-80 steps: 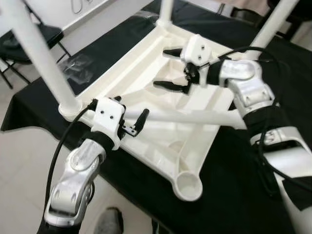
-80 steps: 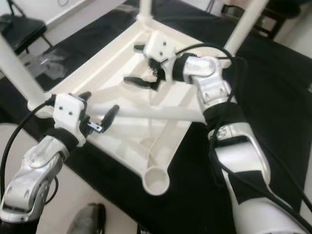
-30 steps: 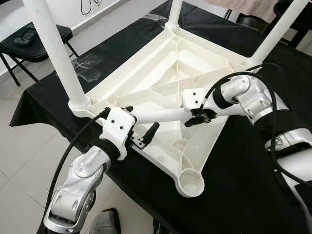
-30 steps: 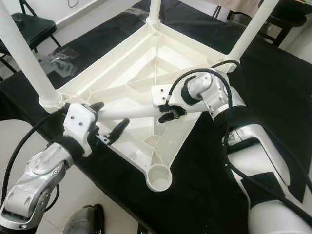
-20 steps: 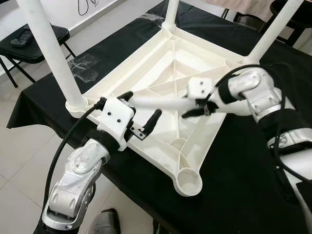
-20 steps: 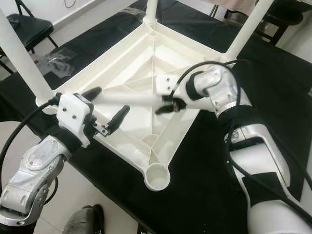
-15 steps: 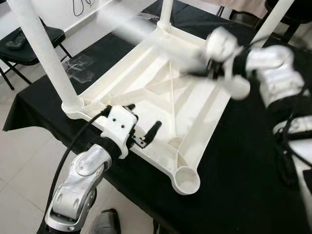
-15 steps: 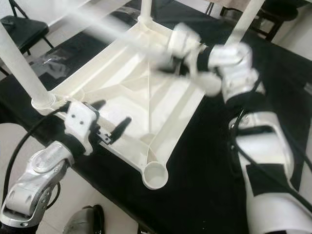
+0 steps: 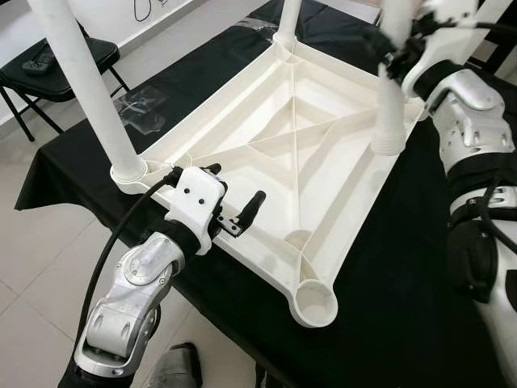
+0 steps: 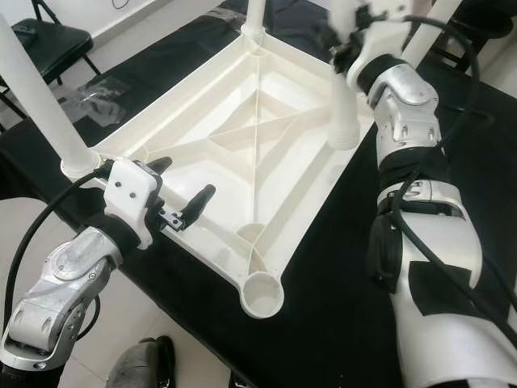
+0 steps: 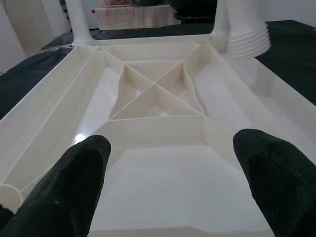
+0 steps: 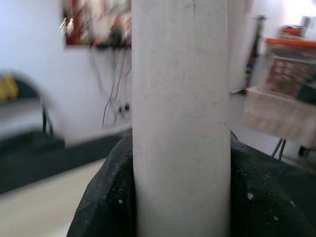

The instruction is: Building children table

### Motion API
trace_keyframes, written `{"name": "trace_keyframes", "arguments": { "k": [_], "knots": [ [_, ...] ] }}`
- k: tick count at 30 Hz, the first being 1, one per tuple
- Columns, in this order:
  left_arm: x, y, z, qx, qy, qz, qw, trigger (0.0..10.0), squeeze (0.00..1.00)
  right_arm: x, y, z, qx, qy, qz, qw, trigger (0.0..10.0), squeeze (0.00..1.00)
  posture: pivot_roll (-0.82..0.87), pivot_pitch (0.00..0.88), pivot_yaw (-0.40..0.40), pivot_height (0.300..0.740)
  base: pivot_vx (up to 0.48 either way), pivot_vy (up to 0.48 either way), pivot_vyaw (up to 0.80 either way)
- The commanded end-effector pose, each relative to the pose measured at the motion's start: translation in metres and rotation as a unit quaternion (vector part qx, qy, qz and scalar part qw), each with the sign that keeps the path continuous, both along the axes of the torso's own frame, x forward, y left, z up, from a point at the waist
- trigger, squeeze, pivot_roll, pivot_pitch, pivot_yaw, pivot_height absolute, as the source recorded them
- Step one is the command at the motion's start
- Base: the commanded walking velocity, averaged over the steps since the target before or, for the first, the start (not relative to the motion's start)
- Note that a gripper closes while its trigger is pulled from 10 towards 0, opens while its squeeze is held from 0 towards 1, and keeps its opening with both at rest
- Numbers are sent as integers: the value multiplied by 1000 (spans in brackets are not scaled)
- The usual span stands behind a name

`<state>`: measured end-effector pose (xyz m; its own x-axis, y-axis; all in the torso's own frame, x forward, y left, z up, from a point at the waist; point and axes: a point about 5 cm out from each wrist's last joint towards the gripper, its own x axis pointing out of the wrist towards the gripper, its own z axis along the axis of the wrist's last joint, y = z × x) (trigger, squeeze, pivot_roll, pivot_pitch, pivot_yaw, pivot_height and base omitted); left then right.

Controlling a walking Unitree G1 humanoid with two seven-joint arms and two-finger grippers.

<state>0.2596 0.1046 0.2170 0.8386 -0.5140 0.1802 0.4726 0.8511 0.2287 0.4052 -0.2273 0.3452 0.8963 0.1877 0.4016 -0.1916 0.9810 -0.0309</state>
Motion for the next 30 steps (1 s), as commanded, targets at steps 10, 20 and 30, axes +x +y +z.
{"name": "trace_keyframes", "arguments": {
  "k": [10,20,30],
  "knots": [
    [3,-1,-3,-20,21,18,999,10000,0,-4,9,-11,107,-29,24,993,10000,0,55,212,-122,740,0,0,0],
    [10,3,-12,-8,40,58,998,10000,0,-6,21,-32,81,-13,7,997,10000,0,37,211,-116,740,0,0,0],
    [15,7,-13,-9,50,71,996,10000,0,-12,35,-55,82,16,20,996,10000,0,34,204,-109,740,0,0,-80]
  ]
}}
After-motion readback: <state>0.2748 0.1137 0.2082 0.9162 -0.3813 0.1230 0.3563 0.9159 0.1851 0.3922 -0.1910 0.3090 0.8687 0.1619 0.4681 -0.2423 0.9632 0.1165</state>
